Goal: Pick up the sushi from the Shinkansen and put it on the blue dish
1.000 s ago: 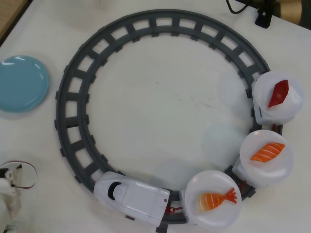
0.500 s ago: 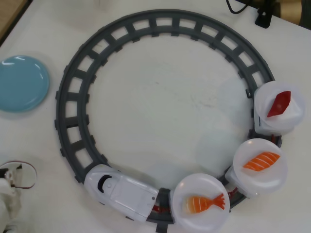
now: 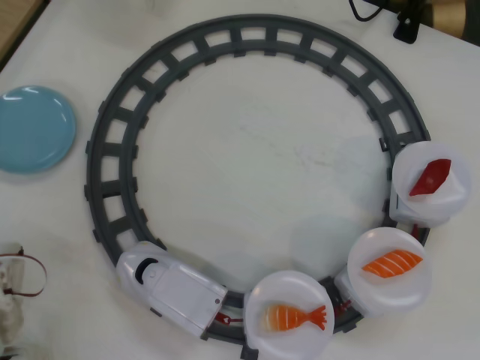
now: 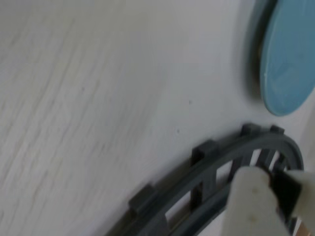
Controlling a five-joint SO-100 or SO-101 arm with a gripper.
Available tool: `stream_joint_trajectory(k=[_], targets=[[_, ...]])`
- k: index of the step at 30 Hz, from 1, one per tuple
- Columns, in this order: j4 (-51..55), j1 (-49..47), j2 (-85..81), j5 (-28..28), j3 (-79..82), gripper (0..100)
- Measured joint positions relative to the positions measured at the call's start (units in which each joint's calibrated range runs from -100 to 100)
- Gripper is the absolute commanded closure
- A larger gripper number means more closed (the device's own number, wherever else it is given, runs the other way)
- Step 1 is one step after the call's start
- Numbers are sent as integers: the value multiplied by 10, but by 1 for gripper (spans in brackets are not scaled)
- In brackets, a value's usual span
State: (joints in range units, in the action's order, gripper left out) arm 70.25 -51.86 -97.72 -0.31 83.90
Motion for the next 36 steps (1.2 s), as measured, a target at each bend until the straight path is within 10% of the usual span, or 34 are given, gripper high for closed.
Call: stream_joint_trajectory(k=[29, 36], targets=[[117, 187, 461, -27, -464, 92], [171, 257, 516, -54, -511, 71]])
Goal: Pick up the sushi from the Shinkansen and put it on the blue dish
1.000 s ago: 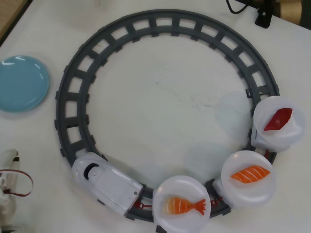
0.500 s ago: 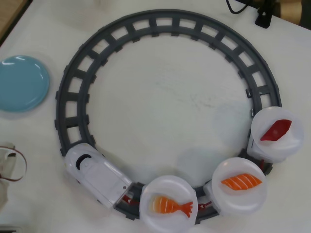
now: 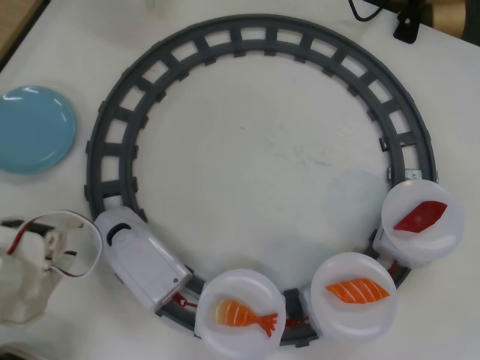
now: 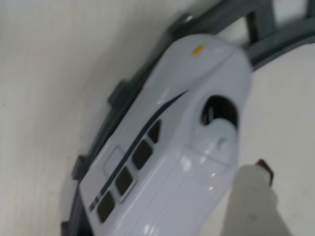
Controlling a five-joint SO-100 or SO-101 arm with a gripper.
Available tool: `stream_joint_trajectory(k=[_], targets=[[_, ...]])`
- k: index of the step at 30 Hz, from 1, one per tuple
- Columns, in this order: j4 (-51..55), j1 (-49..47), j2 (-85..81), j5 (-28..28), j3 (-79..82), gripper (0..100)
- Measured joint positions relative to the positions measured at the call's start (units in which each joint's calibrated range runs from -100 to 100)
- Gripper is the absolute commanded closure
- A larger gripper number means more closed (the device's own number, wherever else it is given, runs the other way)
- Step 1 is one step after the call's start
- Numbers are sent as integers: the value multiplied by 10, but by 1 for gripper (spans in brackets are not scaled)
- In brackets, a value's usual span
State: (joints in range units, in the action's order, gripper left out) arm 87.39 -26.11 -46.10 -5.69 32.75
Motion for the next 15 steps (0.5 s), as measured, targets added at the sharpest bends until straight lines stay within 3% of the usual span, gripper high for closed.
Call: stream_joint_trajectory(k=[7, 15], targets=[[38, 66, 8, -41, -4, 67], [41, 172, 13, -45, -4, 68]])
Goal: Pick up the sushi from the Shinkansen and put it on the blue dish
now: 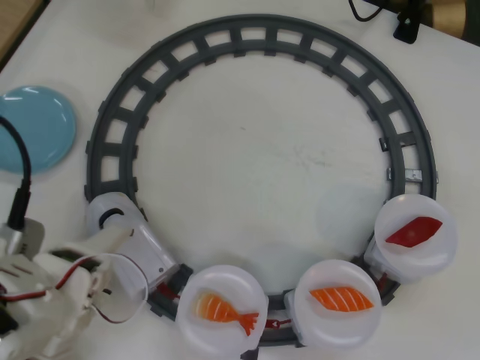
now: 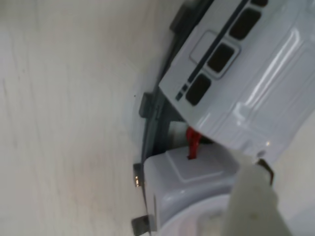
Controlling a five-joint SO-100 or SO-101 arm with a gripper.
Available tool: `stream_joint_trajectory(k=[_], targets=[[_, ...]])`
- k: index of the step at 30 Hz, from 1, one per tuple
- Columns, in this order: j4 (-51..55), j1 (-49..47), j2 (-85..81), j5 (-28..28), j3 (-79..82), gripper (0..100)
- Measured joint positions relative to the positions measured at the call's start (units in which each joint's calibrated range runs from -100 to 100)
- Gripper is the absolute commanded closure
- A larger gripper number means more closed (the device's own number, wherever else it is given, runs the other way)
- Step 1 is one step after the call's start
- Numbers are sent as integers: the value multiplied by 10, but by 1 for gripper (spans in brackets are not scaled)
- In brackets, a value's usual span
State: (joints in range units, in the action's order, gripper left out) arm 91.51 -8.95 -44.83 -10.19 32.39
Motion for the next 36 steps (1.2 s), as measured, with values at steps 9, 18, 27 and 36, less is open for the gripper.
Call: stream_joint_trajectory(k=[9, 18, 27, 36], targets=[[6, 78, 117, -1, -57, 68], [48, 100, 141, -1, -141, 68], [67, 101, 147, 33, -194, 68], [67, 101, 235, 63, -170, 68]])
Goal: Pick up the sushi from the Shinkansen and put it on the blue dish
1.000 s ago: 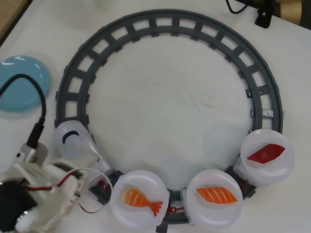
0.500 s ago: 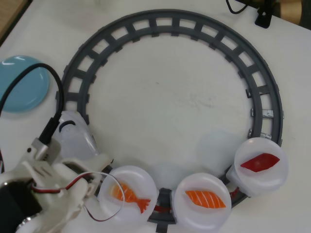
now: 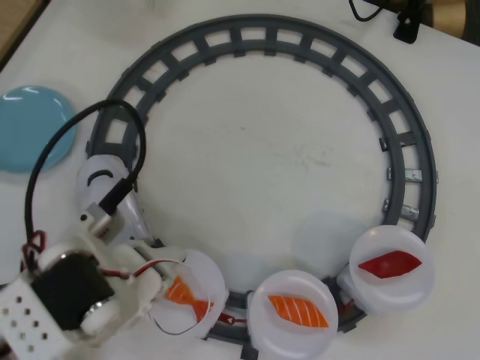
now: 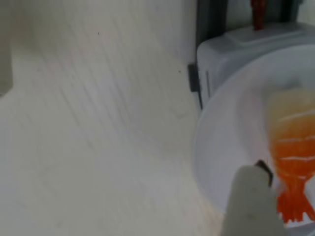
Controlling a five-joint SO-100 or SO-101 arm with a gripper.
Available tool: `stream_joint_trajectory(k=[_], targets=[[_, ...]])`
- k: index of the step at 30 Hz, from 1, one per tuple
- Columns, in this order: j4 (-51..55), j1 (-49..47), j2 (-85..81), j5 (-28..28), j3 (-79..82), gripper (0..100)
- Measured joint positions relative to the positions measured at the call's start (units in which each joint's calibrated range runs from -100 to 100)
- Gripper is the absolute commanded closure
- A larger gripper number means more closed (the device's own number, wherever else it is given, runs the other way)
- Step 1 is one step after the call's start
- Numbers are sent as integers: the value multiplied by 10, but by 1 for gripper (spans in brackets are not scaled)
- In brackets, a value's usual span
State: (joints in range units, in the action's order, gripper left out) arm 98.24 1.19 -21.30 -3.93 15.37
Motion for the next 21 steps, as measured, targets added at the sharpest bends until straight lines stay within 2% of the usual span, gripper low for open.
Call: stream_joint_trajectory(k=[14, 21], targets=[[-30, 0, 42, 5, 72, 68], [-78, -46, 45, 31, 91, 80]])
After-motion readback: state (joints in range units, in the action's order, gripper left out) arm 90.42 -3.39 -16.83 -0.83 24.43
